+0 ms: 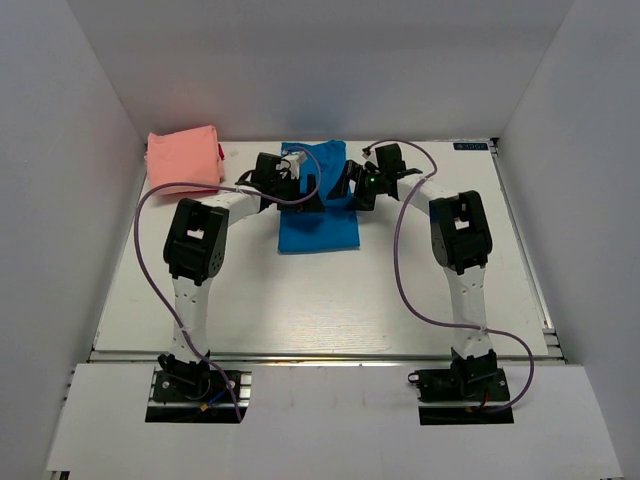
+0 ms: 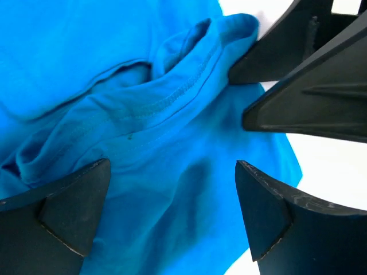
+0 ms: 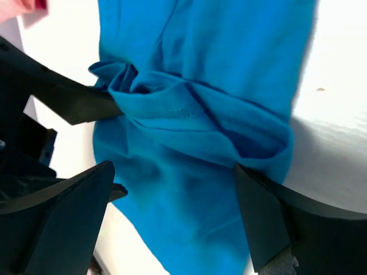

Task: Fold and stack the t-shirts
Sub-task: Fold the folded rectangular tshirt in 1/3 of the way

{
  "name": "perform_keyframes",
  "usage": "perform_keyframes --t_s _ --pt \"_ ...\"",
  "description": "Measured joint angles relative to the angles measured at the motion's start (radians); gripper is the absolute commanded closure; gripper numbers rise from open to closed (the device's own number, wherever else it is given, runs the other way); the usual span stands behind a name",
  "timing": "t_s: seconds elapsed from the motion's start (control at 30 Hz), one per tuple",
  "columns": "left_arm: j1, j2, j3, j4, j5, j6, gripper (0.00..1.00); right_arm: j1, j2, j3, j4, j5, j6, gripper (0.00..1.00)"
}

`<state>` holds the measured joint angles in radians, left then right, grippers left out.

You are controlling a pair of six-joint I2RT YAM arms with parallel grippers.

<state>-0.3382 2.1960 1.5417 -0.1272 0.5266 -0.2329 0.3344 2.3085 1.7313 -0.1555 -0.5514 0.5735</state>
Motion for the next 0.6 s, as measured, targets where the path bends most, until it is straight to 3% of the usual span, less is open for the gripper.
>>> perform_keyframes --t_s 0.43,0.6 --pt "0.027 -0.01 0.022 -0.036 0.023 0.033 0.0 -0.014 -0.005 0.02 -0.026 0.057 -0.044 0.1" --pt "0.024 -0.159 -0.037 -0.088 -0.055 0.043 0.0 -0.011 -0.223 -0.154 -0.026 0.106 -0.111 0.1"
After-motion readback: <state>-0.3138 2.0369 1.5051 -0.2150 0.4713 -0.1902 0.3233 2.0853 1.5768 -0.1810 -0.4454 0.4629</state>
